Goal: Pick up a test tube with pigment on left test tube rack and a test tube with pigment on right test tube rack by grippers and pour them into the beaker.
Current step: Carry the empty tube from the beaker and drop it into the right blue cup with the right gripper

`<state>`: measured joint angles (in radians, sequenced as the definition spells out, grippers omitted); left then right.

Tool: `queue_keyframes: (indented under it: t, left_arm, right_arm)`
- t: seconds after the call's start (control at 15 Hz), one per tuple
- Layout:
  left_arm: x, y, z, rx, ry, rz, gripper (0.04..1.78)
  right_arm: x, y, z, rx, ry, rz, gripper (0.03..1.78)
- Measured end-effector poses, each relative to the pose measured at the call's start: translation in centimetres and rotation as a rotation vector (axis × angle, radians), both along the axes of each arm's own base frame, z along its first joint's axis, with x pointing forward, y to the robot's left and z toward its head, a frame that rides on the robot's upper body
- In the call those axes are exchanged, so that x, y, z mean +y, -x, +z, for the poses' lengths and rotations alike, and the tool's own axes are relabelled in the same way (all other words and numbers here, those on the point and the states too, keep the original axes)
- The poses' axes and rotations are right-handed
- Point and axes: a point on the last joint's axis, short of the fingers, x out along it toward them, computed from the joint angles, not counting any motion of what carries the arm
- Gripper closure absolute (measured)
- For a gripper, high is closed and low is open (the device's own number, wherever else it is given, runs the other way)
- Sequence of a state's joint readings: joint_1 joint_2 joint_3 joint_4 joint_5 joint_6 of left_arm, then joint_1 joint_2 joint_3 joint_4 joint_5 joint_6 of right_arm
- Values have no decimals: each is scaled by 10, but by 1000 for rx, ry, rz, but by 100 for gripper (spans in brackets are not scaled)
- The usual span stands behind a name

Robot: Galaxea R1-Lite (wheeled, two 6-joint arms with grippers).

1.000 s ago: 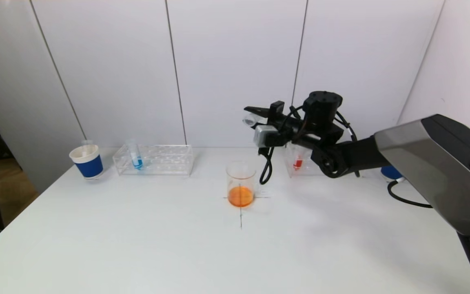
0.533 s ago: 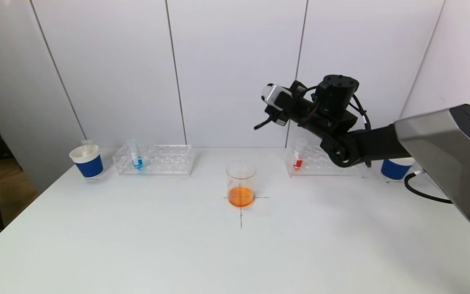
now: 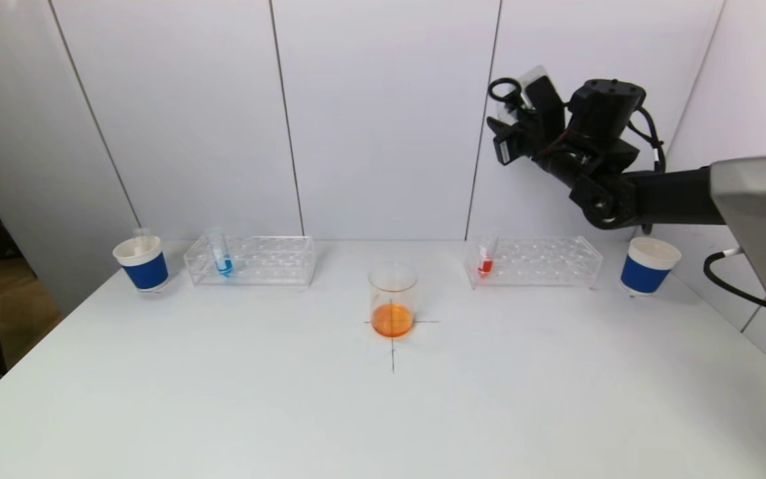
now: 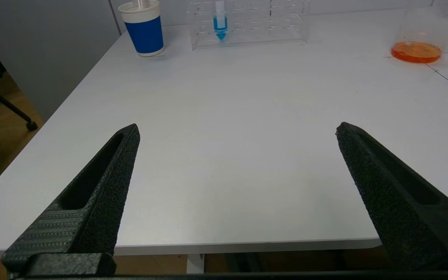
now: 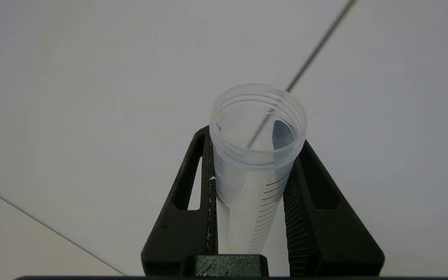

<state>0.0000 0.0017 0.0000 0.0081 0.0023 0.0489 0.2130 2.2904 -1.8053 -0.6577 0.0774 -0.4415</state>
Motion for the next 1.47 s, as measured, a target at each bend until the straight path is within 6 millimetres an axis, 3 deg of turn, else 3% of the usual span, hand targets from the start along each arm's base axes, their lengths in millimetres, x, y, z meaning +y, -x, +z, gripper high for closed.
queue_keyframes:
  t: [0.4, 0.67, 1.47]
  left_arm:
    - [0, 0, 0, 0, 0, 0, 6]
    - [0, 0, 0, 0, 0, 0, 6]
    - [0, 0, 0, 0, 0, 0, 6]
  right_arm:
    - [-72, 1, 5, 285, -246, -161, 127]
    - [-114, 7, 4, 332, -329, -306, 127]
    - [-172, 40, -12, 421, -462, -442, 127]
